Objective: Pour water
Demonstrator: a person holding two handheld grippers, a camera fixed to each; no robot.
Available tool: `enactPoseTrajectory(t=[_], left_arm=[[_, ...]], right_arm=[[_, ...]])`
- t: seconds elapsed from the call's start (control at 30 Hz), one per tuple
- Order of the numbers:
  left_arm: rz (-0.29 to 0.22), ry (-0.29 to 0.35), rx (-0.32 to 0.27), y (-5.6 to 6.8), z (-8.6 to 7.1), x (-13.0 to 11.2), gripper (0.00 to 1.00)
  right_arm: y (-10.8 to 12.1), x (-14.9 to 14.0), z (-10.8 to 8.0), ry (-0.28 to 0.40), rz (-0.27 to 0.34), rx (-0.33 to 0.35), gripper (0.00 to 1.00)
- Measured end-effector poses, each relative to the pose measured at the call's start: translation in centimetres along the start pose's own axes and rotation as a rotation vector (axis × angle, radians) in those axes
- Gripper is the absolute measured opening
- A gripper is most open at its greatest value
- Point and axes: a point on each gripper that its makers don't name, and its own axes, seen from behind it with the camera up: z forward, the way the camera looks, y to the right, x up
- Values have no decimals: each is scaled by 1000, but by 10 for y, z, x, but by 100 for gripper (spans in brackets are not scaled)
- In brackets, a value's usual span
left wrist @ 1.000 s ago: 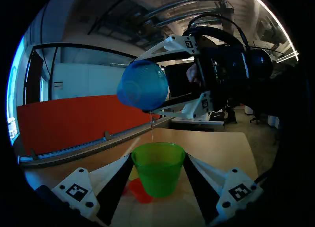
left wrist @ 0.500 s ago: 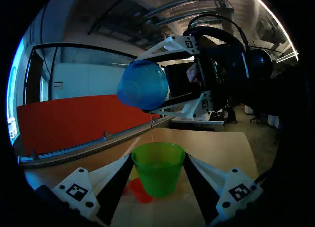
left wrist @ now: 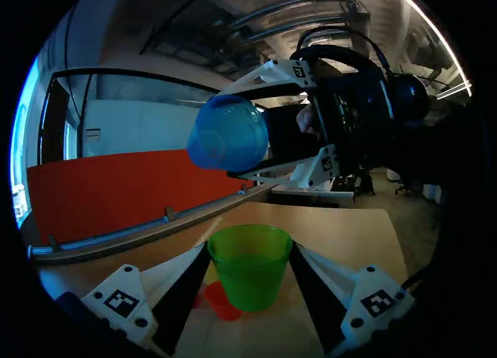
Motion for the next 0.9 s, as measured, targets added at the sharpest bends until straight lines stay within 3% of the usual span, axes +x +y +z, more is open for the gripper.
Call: enactPoseTrajectory(t=[0.9], left_arm=[[4,-7,14,-3,-5,-1,88]], right_arm=[[-8,-10,-10,31,422,-51,90]])
